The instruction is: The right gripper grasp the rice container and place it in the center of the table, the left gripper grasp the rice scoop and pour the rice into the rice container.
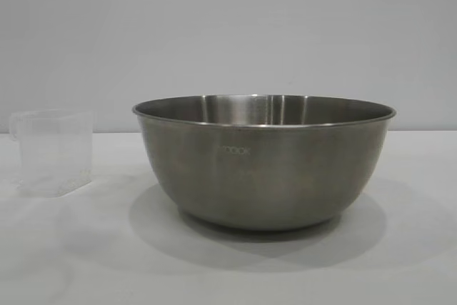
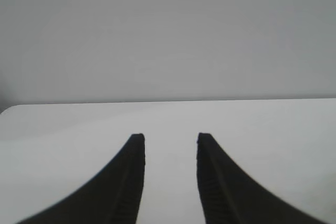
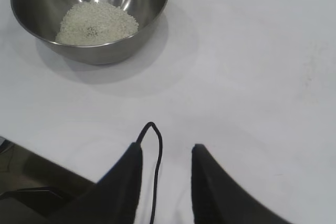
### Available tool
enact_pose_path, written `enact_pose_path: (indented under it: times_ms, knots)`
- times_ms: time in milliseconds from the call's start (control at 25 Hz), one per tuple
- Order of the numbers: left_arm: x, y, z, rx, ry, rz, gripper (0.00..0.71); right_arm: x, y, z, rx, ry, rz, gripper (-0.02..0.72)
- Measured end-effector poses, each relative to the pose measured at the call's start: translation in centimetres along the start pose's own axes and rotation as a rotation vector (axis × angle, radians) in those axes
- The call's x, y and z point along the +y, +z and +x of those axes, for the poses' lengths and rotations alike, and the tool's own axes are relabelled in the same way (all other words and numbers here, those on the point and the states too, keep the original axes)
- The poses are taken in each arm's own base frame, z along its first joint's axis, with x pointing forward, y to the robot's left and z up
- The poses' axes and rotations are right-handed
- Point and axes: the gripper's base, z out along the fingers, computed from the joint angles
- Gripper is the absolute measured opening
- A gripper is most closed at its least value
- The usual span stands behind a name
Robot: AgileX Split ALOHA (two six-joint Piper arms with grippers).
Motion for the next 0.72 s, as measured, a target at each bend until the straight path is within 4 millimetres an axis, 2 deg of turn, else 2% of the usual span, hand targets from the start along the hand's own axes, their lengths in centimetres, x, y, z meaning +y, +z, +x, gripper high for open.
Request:
enact_pose_path:
  times_ms: [200,400,600,720]
  knots:
    - [0.4,-4.6,-0.5,0.021,0.001,-0.079,0.192,0.0,0.0,0.0,0.000,0.000,0.000,0.228]
    - [0.8,-8.0,-0.2,0.128,-0.002,-0.155,0.192,0.0,0.0,0.0,0.000,0.000,0.000,0.228]
    - [0.0,-11.0,-2.5,0.135,0.073,-0.078,0.192,0.0,0.0,0.0,0.000,0.000,0.000,0.228]
    - [-0.5,-12.4,-2.7,0.210,0.089,-0.034,0.192,0.0,0.0,0.0,0.000,0.000,0.000,0.228]
